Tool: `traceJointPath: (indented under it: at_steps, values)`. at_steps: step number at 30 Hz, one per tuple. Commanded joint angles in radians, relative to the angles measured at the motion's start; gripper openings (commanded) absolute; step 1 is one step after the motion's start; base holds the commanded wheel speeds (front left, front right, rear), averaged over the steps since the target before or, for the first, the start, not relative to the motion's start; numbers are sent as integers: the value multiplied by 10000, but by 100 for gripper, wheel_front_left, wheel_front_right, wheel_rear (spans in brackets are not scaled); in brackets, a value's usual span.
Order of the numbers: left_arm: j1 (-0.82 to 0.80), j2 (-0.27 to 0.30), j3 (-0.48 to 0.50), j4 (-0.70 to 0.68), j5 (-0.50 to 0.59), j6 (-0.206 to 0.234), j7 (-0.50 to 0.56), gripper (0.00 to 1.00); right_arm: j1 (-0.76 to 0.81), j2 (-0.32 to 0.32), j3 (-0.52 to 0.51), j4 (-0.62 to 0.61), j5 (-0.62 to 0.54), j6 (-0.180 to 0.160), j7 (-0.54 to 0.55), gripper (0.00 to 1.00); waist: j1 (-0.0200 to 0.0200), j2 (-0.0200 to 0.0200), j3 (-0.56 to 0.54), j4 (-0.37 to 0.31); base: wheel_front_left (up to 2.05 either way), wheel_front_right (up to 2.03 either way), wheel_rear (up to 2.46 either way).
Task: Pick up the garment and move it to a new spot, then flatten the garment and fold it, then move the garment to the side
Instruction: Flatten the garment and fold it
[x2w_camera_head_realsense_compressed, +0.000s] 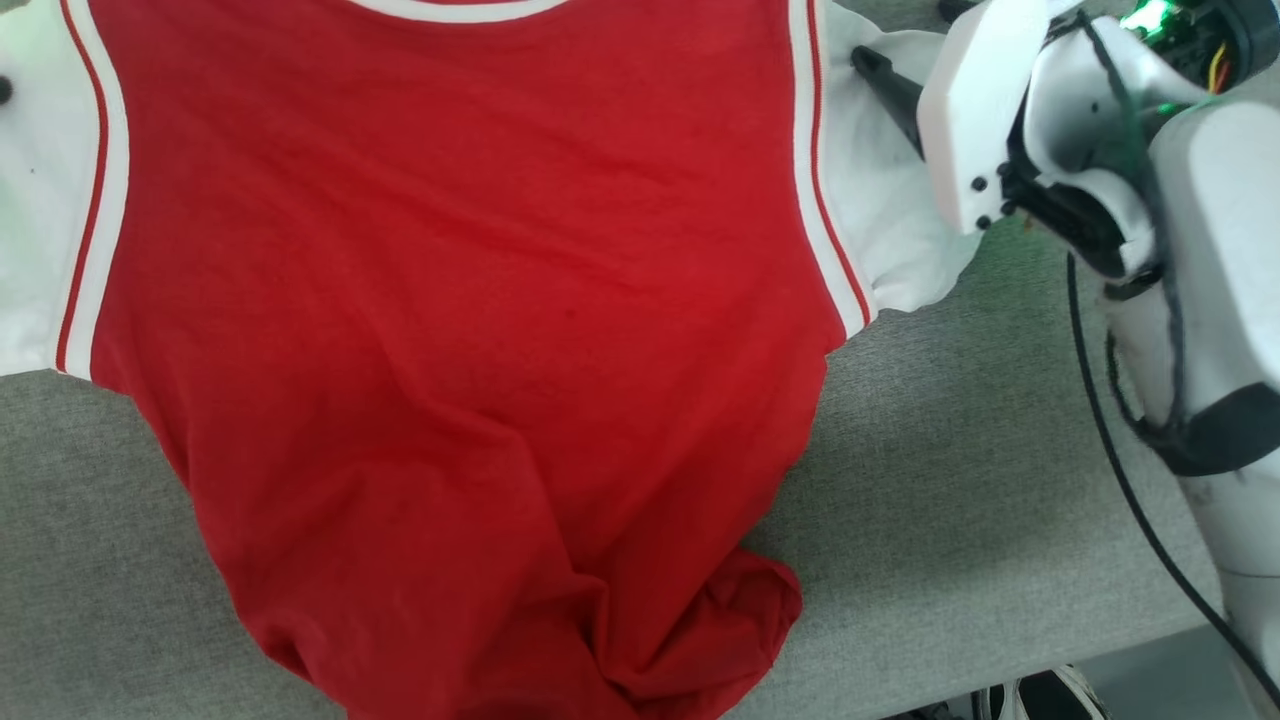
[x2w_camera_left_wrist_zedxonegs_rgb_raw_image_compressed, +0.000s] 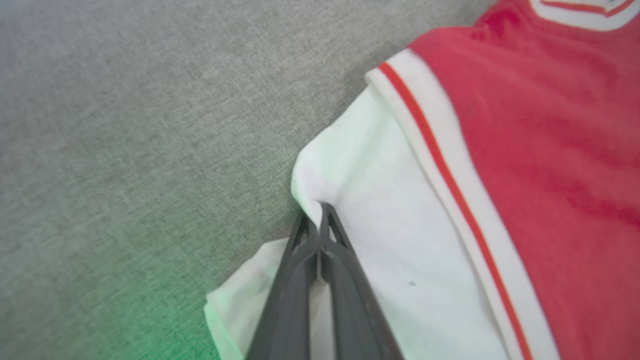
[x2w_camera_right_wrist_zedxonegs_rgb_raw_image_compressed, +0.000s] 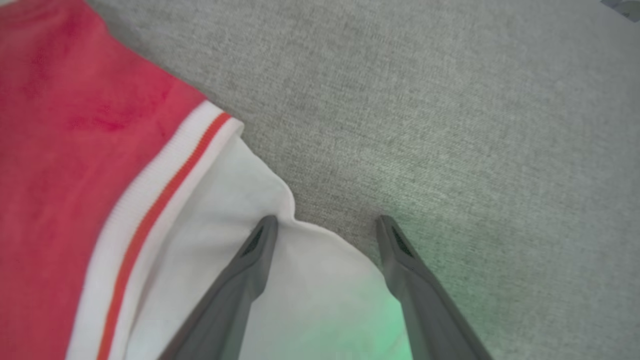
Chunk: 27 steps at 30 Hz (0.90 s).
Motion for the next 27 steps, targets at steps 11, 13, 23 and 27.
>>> traceJointPath:
  at_steps: [11, 13, 23, 27]
  values:
    - [452, -511, -663, 134, 29, 49, -133, 0, 772, -44, 358, 182, 745, -3, 933, 0, 0, -1, 37, 38, 0, 0, 0]
    - [464, -679, -631, 189, -60, 41, -366, 0, 669, -34, 267, 42, 642, -3, 436, 0, 0, -1, -83, 109, 0, 0, 0]
    - [-117, -1097, -352, 447, -321, 38, -3286, 0, -169, -184, -1058, 11, -317, -3, -1751, 0, 0, -1, -947, 634, 0, 0, 0]
    - [-682, -1480, -68, 958, -777, 38, -4382, 0, -818, 308, -2400, 346, -1146, -5, -2687, 0, 0, -1, -1056, 895, 0, 0, 0]
